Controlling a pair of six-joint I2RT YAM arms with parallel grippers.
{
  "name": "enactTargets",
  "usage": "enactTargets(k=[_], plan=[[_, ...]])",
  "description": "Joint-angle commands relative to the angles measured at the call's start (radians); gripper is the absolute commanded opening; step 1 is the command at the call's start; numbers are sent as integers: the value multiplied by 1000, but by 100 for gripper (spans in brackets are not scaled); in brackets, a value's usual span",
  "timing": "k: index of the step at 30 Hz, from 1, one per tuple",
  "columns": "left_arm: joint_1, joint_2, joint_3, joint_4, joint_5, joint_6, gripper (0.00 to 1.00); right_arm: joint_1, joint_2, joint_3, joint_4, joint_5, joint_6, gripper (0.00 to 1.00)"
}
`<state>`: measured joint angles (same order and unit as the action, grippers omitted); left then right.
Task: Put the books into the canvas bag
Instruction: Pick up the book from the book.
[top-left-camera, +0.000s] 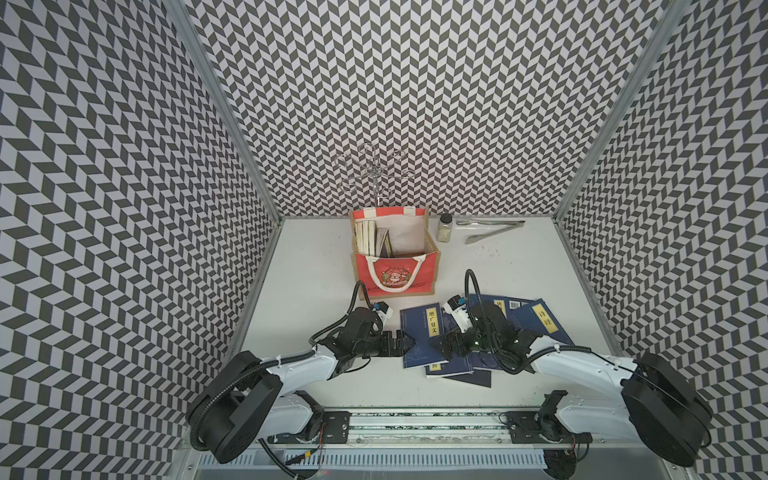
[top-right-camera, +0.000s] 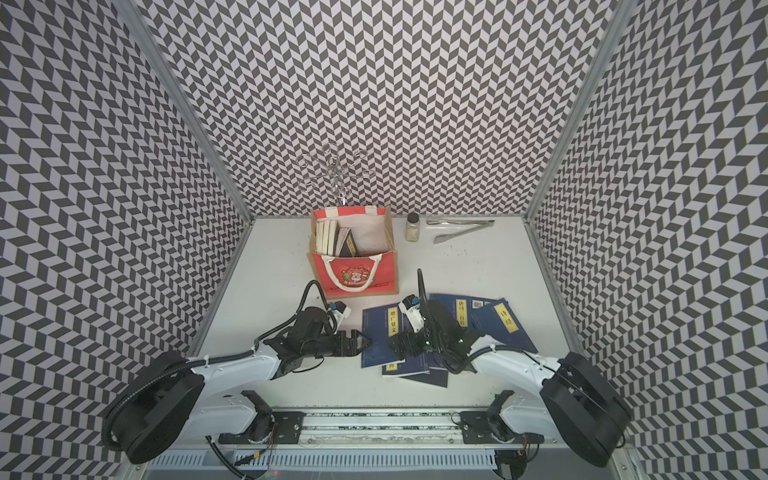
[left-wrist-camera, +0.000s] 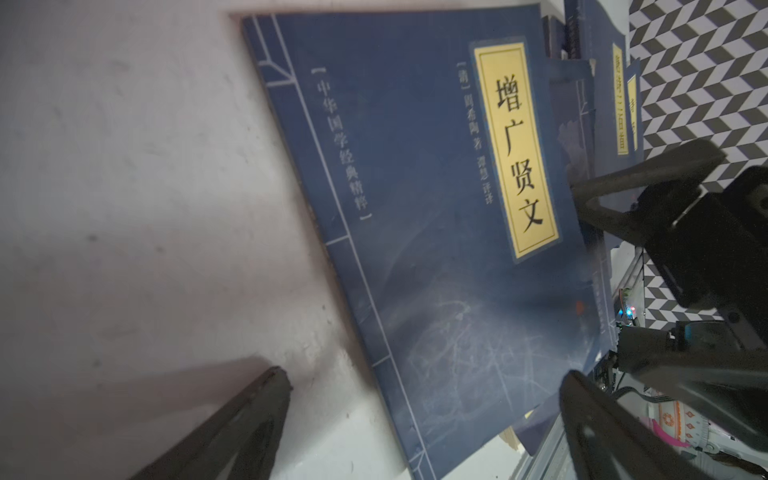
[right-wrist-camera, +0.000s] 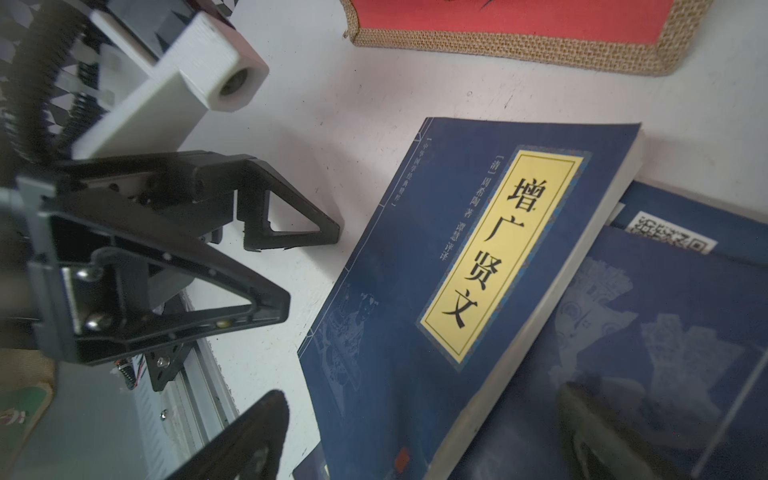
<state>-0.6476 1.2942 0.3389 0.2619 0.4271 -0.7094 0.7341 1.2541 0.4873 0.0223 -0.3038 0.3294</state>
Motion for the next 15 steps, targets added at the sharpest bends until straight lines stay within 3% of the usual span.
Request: enactTargets(k=[1,10,15], plan=[[2,38,-15,142,38,-32,99,15,41,-10,-55,11,5,100],[-4,176,-52,375,152,-96,100,32,77,-23,1,-32,13,100],[-18,212,-44,420,168,-103,99,33,75,-29,20,-35,23,97]])
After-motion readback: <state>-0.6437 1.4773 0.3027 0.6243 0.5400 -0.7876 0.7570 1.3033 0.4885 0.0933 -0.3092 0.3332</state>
